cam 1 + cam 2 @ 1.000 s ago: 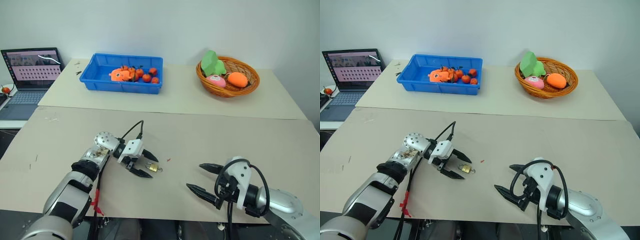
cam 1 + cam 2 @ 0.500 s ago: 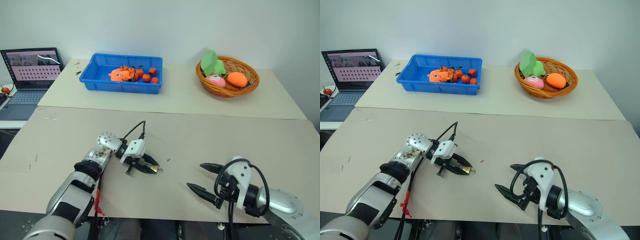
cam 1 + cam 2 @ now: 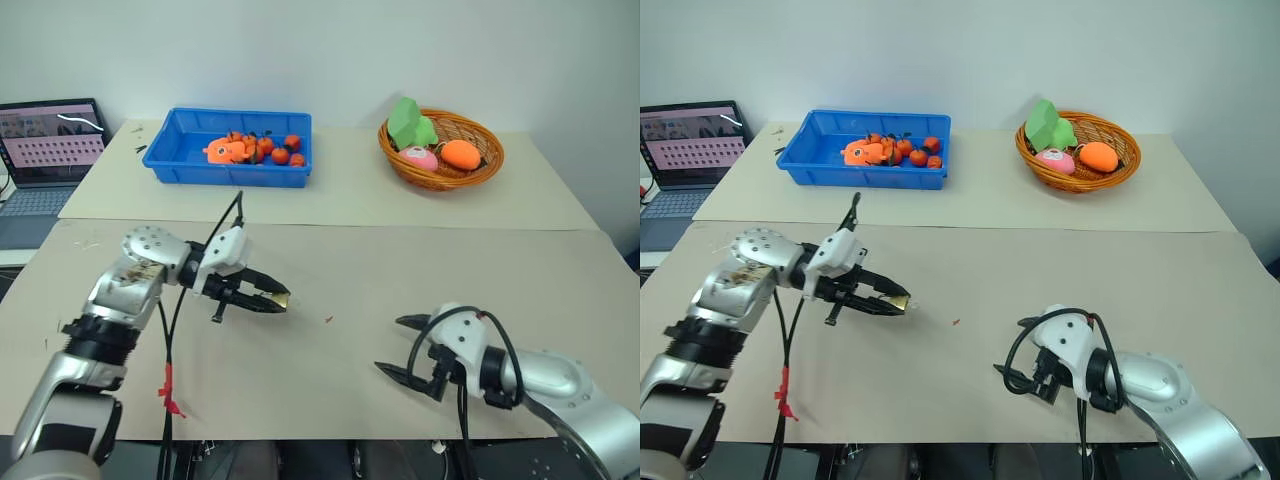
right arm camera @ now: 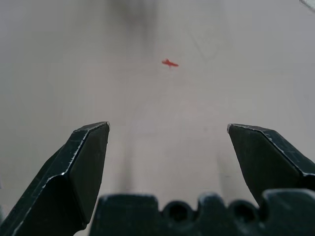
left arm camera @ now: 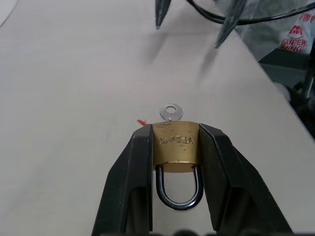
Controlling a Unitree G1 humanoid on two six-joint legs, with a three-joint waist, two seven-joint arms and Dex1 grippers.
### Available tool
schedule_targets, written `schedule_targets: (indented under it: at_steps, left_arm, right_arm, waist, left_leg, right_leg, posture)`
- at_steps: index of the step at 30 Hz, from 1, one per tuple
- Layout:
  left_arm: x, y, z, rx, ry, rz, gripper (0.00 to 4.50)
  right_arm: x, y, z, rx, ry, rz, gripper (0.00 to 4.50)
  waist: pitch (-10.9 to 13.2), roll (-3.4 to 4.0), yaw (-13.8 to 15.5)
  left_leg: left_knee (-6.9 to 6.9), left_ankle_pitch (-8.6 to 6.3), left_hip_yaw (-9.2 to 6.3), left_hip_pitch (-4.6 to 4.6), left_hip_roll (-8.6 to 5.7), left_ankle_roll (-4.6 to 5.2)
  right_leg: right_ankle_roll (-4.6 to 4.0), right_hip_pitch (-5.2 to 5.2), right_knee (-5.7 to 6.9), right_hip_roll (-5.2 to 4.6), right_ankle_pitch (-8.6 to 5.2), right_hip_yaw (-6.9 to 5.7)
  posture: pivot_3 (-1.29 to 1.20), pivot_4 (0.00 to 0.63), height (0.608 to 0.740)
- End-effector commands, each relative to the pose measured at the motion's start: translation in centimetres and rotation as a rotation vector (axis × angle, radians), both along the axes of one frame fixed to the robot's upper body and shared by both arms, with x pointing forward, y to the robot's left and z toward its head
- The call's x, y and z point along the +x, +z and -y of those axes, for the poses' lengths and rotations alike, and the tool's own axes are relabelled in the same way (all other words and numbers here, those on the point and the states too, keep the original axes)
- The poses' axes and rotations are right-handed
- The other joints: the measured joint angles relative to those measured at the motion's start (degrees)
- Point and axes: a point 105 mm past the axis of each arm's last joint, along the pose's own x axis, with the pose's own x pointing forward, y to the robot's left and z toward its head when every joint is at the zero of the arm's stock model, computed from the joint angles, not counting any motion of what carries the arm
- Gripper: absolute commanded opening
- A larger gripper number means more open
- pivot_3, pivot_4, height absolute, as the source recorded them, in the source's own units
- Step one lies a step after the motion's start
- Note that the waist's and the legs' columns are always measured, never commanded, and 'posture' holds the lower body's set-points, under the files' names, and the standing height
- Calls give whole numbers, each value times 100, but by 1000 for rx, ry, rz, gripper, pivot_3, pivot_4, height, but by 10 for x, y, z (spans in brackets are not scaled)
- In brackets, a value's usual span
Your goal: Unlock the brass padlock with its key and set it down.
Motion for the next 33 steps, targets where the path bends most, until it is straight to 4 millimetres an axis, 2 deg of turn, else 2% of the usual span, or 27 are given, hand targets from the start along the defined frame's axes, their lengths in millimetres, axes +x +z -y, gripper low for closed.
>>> schedule_targets:
  at_steps: [1, 4, 5, 8, 12, 14, 19, 24, 33]
  left_arm:
    - [-7, 16, 3, -44, 20, 3, 825]
    - [-6, 14, 1, -37, 43, 4, 825]
    - [-6, 14, 1, -37, 48, 3, 825]
    - [-5, 14, 1, -39, 56, 1, 825]
    - [-5, 12, 1, -41, 63, 3, 825]
    - [-4, 12, 2, -44, 66, 6, 825]
    - [0, 14, 7, -63, 71, 21, 825]
    - [3, 19, 11, -84, 76, 38, 825]
    - [5, 23, 13, -95, 74, 49, 825]
  right_arm:
    - [15, 10, -4, -170, 98, 229, 4500]
    - [34, 20, -7, -413, 242, 596, 4500]
    - [37, 23, -9, -436, 269, 678, 4500]
    - [36, 25, -18, -436, 365, 855, 4500]
    - [32, 31, -40, -359, 472, 1027, 4500]
    - [31, 33, -51, -311, 511, 1085, 4500]
    - [40, 52, -71, -179, 500, 1195, 4500]
    - [46, 61, -80, -124, 489, 1220, 4500]
    - [40, 44, -85, -127, 544, 1208, 4500]
  waist:
    - [0, 0, 25]
    - [0, 1, 30]
    - [1, 1, 29]
    - [2, -1, 47]
    - [3, -3, 18]
    - [3, -3, -7]
    - [4, -4, -1]
    - [4, -4, 19]
    - [4, -5, 14]
  left_leg:
    - [0, 0, 0, 0, 0, 0]
    - [0, 0, 5, -3, -3, 0]
    - [0, 0, 5, -3, -5, 0]
    - [0, 0, 7, -8, -6, 0]
    - [0, 0, 7, -9, -5, 0]
    - [0, 0, 11, -9, -5, 0]
    - [0, 1, 8, 0, -2, 0]
    - [0, 1, 7, -5, -3, 0]
    - [0, 1, 7, -1, -3, 0]
  right_leg:
    - [-26, 0, -1, 1, -16, 0]
    - [-25, -5, 0, -1, -18, 0]
    - [-24, -5, 1, -1, -18, 0]
    - [-20, -10, 0, -2, -17, 0]
    - [6, -11, 1, -1, 3, 1]
    - [6, -14, 2, -1, 10, 5]
    - [-6, -6, 9, 3, 17, 6]
    - [-26, -7, 5, 3, 29, 5]
    - [-29, -6, 14, 4, 28, 5]
  posture:
    - [0, 150, 740]
    - [0, 150, 740]
    - [0, 150, 740]
    - [0, 150, 740]
    - [0, 150, 740]
    - [0, 150, 740]
    - [0, 150, 740]
    - [0, 150, 740]
    - [0, 150, 740]
